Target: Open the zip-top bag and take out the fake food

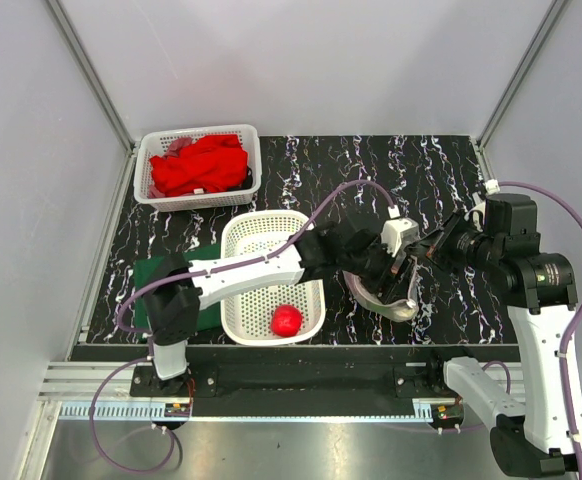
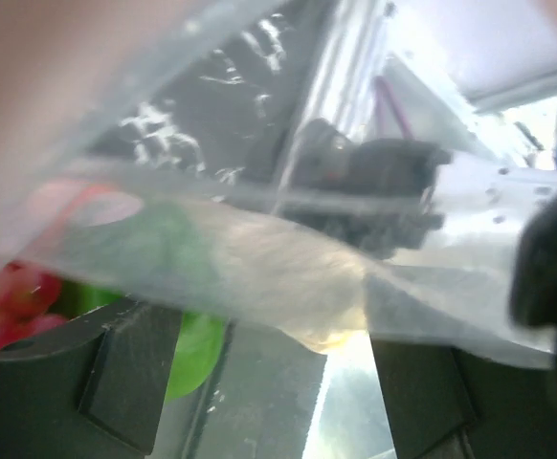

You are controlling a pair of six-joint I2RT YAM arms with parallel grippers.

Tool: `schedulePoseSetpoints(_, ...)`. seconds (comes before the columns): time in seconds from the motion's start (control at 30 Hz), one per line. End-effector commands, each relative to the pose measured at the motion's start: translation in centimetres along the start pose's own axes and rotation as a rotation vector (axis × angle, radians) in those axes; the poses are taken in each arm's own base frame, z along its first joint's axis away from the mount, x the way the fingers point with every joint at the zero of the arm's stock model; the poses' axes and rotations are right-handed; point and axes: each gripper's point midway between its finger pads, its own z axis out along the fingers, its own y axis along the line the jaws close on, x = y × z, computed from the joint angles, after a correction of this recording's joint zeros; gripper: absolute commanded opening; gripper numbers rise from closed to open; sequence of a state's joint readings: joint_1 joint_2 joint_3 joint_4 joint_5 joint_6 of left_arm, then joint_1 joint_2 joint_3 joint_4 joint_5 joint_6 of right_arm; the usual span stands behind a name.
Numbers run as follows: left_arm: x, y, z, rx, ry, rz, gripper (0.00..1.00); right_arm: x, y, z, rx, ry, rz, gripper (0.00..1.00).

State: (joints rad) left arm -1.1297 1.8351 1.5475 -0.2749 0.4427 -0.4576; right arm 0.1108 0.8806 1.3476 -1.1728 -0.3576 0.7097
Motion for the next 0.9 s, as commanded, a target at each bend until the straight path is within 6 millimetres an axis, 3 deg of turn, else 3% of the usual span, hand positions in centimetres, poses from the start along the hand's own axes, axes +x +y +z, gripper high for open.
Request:
schedulePoseSetpoints(0.0,0.2,-1.7,1.1,0.112,0.005,-0.010,0.75,-1.0,1.0,-0.4,-0.036,-0.054,0.004,0.00)
schedulePoseSetpoints(0.1,0.9,-1.3,1.4,0.119,0.011,-0.009,0.68,-0.9,1.0,-0.3,-0.035,-0.048,0.006,0.00)
schedulePoseSetpoints(0.27,1.4,-0.7,1.9,0.121,0.032,-0.018,0.34,-1.1,0.9,-0.6,-0.032,-0.064,-0.002,0.00)
schedulePoseSetpoints(0.37,0.8,-0.5,1.2,0.090,0.016,0.007,0.08,-1.0,0.8,-0.7,-0.037,-0.072,-0.024,0.00)
schedulePoseSetpoints(0.43,-0.5,-0.1,0.1,0.050,-0.011,0.035,0.00,-1.0,0.6,-0.7,-0.039,-0.076,-0.057,0.00)
schedulePoseSetpoints(0.6,-3.7,0.1,-3.0,-0.027,-0.065,0.096,0.00,-0.9,-0.4,-0.5,-0.027,-0.104,-0.125,0.00)
schedulePoseSetpoints(0.67,-5.6,-1.1,-4.6,-0.021,-0.110,0.129,0.00,-0.8,-0.9,-0.2,-0.018,-0.103,-0.160,0.00)
schedulePoseSetpoints(0.87,-8.0,-2.8,-6.7,-0.028,-0.119,0.153,0.00,-1.5,-1.5,0.2,-0.010,-0.136,-0.267,0.00)
